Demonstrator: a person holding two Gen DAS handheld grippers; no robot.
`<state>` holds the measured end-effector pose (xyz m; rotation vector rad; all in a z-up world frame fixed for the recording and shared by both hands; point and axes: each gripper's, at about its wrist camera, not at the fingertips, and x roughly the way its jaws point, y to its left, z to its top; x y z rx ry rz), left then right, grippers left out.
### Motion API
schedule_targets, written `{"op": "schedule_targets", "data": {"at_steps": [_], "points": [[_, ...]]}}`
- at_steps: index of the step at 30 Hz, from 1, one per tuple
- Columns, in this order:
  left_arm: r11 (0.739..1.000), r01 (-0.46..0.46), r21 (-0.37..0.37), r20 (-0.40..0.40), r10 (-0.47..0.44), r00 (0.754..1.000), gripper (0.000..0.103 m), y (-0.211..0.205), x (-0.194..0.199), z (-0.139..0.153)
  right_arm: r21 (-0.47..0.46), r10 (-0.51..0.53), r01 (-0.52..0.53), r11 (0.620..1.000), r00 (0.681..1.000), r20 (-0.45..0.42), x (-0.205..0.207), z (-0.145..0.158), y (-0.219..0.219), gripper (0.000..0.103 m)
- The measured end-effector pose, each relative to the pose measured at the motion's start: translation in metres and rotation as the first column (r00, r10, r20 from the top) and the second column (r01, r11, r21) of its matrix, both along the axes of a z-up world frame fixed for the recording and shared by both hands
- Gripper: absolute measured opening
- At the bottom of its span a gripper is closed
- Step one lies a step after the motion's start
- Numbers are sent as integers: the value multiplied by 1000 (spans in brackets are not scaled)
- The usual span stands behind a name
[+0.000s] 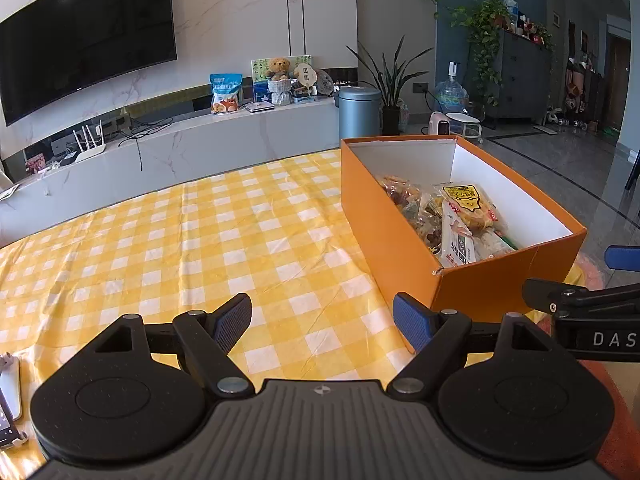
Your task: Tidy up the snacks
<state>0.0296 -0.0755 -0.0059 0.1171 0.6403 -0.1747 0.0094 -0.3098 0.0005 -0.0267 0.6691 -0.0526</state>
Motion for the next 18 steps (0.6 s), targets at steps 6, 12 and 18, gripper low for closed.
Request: {"op": "schedule_targets", "data": {"at_steps": [6,12,18], "points": [[1000,0,-6,-1,0,1000,94,0,0,1,-1,6,-6,1000,1000,-5,0,-1,1,97],[1000,3,-10,1,-3,1000,94,0,-1,2,2,9,-9,1000,1000,-10,1,-2,1,97],[1000,2,-10,1,-2,1000,94,0,-1,2,6,11,-11,1000,1000,-12,1,-3,1,97]]}}
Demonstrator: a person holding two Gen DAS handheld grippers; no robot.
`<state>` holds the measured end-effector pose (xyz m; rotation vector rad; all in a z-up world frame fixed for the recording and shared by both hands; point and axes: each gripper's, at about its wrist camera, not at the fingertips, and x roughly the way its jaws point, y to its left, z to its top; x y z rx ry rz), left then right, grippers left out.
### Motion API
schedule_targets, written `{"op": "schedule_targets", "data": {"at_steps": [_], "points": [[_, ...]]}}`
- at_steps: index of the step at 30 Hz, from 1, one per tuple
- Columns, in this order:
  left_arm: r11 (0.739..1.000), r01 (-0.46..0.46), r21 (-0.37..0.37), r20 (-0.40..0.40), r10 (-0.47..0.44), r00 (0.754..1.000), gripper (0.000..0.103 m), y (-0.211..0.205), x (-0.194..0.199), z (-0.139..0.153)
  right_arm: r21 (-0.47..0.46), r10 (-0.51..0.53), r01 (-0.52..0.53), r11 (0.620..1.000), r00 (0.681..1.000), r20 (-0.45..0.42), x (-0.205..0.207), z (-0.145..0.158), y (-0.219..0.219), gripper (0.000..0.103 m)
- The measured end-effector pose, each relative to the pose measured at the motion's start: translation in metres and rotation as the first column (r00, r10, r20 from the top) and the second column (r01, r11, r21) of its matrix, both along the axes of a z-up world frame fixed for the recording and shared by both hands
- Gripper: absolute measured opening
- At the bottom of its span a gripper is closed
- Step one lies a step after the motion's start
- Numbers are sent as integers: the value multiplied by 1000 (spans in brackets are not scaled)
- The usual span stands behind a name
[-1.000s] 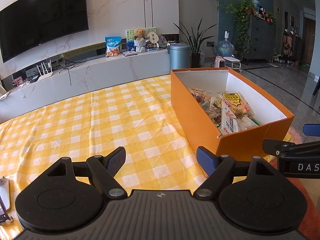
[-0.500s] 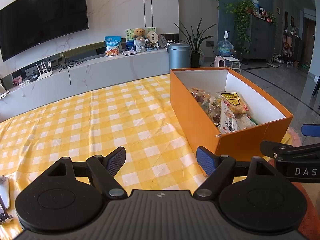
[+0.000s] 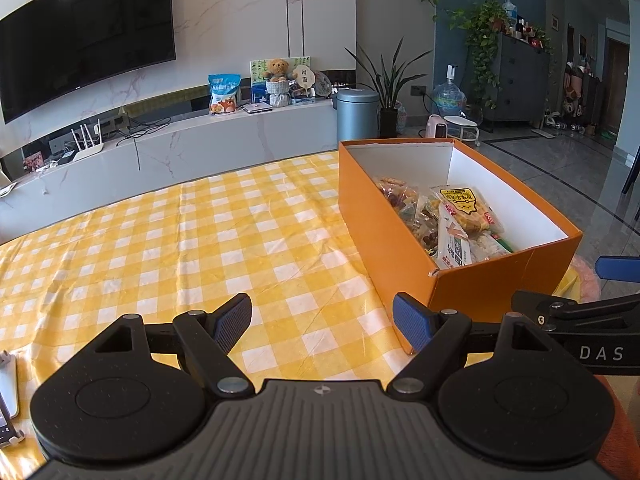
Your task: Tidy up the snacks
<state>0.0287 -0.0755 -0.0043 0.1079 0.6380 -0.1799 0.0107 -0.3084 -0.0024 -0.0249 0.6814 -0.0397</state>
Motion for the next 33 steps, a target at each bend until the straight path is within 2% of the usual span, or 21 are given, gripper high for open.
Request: {"op": "schedule_targets", "data": {"at_steps": [33], "points": [[1000,-24,-15,12,25,1000,94,3,-3,3,-5,27,-27,1000,1000,-15,0,-5,5,98]]}}
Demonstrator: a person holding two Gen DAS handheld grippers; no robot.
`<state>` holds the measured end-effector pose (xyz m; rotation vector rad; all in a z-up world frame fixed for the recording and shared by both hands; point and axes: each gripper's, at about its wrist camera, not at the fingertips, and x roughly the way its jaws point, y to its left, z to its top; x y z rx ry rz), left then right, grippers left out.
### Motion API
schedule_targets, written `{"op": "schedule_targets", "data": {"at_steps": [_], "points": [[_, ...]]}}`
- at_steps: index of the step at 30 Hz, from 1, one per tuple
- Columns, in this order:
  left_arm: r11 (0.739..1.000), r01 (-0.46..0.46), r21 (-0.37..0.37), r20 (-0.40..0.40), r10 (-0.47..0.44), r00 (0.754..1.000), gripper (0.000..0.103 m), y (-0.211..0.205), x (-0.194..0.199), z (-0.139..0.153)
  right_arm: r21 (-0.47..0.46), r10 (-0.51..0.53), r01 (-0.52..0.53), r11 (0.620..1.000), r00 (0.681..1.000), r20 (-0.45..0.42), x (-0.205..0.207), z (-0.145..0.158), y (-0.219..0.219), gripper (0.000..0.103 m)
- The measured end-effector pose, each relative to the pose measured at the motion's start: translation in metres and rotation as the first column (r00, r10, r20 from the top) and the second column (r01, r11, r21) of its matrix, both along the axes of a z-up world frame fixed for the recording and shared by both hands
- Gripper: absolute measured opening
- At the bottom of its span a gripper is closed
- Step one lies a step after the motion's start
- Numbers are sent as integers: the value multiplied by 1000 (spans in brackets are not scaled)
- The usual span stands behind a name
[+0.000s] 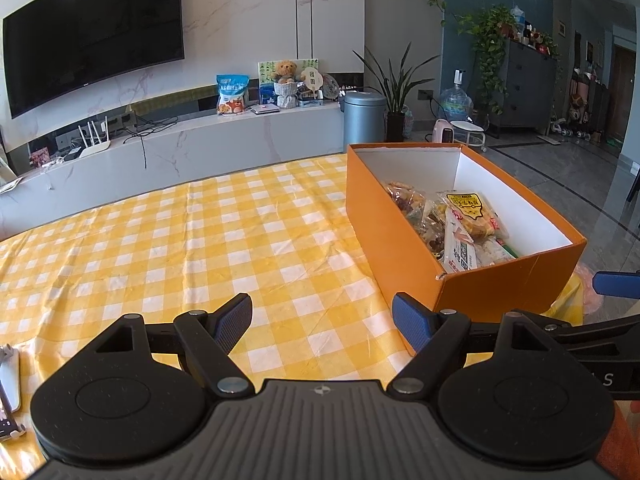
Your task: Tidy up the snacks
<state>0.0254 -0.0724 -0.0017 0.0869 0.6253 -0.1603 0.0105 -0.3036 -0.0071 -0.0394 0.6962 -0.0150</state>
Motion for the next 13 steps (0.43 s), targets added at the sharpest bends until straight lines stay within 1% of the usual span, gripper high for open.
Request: {"op": "schedule_targets", "data": {"at_steps": [13], "points": [[1000,7,-15,10,-7,1000,94,1,-3,1,-3,8,-8,1000,1000,3,-1,0,1,98]]}}
